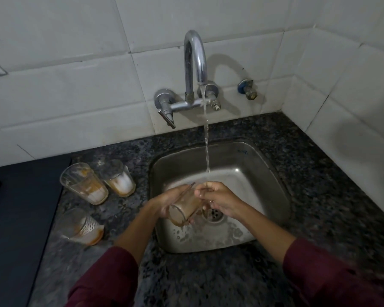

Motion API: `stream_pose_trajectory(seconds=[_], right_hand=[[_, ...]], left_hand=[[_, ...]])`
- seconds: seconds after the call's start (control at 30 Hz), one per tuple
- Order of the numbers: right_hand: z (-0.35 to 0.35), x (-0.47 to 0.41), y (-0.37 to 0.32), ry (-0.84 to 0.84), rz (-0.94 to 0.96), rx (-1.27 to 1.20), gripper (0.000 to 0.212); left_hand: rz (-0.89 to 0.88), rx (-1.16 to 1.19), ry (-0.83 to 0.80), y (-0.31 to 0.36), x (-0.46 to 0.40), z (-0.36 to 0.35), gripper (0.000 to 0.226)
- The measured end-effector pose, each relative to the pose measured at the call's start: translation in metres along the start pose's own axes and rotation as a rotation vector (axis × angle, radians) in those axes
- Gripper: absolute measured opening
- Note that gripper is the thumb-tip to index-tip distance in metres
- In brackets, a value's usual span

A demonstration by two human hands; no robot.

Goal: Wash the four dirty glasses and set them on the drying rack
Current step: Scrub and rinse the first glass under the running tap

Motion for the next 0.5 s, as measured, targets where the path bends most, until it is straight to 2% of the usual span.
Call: stream_pose_trajectory(seconds=[0.17,0.27,0.43,0.5], right_hand=[[0.002,0.001,0.0,0.04,-0.008,-0.024,0.006],[0.006,-0.001,-0.003,0.041,0.01,-0.004,0.007],[0.018,-0.013,-0.029,0.045,0.177,0.087,0.016],[0.02,-0.016,-0.043,0.03,0.244,0.173,0.018]], left_hand=[[-0.032,-0.008,-0.032,0.003,0.005,-0.008,0.045],[-0.043,0.043,-0.062,0.005,0.001,-0.01,0.053],[-0.206,0.083,-0.208,0.015,0.002,-0.016,0.055],[-0.274,0.022,-0.22,0.023,0.005,-0.016,0.071]])
Point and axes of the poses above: each hand's wrist, its own x-axis away from the middle knuckle, its own z-axis out of the back of the hand, y = z × x, the point moved 5 cm from there along -x, towards the middle knuckle, and after that the axes turned 10 degrees about z, right-handed, at the moved point
